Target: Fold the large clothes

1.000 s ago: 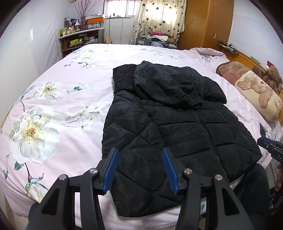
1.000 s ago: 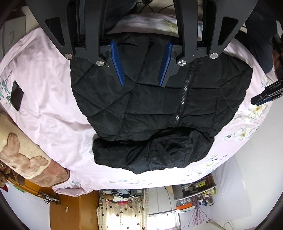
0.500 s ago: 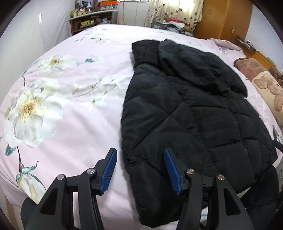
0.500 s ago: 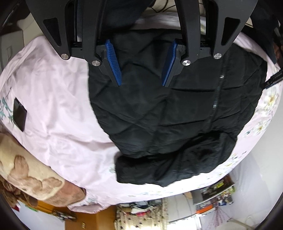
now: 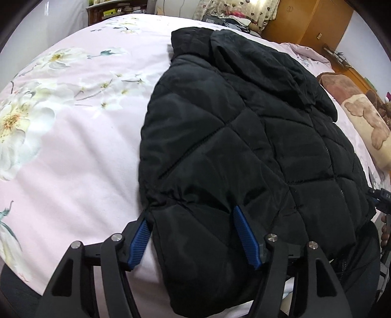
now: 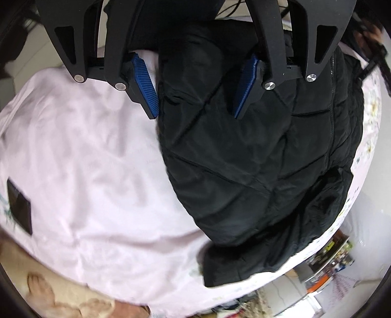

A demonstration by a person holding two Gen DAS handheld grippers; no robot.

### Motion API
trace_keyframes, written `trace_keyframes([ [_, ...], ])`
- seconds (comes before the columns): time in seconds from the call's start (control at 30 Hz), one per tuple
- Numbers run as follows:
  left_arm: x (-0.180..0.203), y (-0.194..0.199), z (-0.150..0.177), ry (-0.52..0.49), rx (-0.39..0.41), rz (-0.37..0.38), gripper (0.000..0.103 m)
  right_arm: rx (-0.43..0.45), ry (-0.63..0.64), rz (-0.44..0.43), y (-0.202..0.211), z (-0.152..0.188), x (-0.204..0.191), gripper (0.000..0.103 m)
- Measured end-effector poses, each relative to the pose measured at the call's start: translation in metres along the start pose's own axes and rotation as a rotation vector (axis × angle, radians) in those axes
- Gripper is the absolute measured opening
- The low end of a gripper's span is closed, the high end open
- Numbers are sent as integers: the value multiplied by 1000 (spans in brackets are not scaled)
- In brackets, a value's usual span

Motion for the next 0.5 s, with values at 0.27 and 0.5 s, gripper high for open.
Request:
trace_keyframes([
  [0.27, -1, -7, 4, -23, -27, -2, 61, -137, -39, -124, -18, 9, 3, 63],
  [0.5, 20, 28, -12, -35, 14, 57, 15, -83, 14, -218, 16, 4, -16, 13],
])
Point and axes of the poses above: each gripper's, at about its wrist camera, not at the fingertips, and y roughly against the way its jaws point, x to its right, z to its underside, the point moved 6 cm from there along -y, roughly the way its jaws point, and after that the axes turned 7 degrees about z, right-handed, at the moved point
